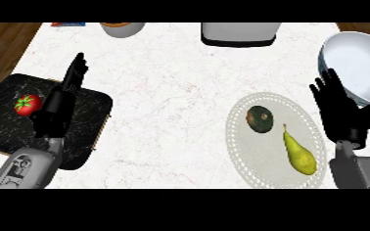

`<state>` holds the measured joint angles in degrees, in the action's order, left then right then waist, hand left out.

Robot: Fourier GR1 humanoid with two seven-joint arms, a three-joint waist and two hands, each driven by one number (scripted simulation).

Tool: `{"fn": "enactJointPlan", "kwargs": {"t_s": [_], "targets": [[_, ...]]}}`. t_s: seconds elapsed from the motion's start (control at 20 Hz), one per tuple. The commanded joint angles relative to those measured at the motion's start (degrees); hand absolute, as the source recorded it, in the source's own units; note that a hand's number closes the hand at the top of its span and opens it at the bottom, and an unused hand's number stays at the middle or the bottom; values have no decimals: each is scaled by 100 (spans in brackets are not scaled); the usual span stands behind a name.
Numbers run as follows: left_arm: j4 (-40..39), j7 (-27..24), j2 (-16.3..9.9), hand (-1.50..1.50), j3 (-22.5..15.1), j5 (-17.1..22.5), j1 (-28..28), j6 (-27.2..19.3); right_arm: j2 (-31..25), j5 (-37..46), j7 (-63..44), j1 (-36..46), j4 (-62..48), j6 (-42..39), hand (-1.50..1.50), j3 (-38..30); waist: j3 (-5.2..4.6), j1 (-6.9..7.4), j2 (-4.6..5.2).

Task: Pick the pear from the placemat and place it in the bowl

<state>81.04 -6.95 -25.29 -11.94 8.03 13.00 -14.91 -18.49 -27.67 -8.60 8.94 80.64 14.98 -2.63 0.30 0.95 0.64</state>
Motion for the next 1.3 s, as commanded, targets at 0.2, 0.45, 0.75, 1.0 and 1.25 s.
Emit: {"fn": "enactJointPlan", "kwargs": {"t_s": [0.2,0.45,0.75,1.0,1.25], "targets": [[157,501,776,0,-301,878,-265,568,-1386,1169,1136,-420,1000,-1461,150,630,-48,-293,-123],[410,810,1015,0,-444,1400,-567,956,-1247,2150,2440,-1656,639,-68,-150,38,-23,-283,-97],[562,919,1070,0,-502,1385,-554,985,-1586,3518,3110,-2310,1684,-353,-150,1233,-36,-175,-87],[602,1074,966,0,-451,1385,-538,996,-2764,4692,1246,-2745,2673,-80,-150,939,-68,-255,-112],[631,913,939,0,-438,1463,-757,1233,-3216,5103,-979,-2670,3701,-952,-150,1156,-67,-103,-80]]}}
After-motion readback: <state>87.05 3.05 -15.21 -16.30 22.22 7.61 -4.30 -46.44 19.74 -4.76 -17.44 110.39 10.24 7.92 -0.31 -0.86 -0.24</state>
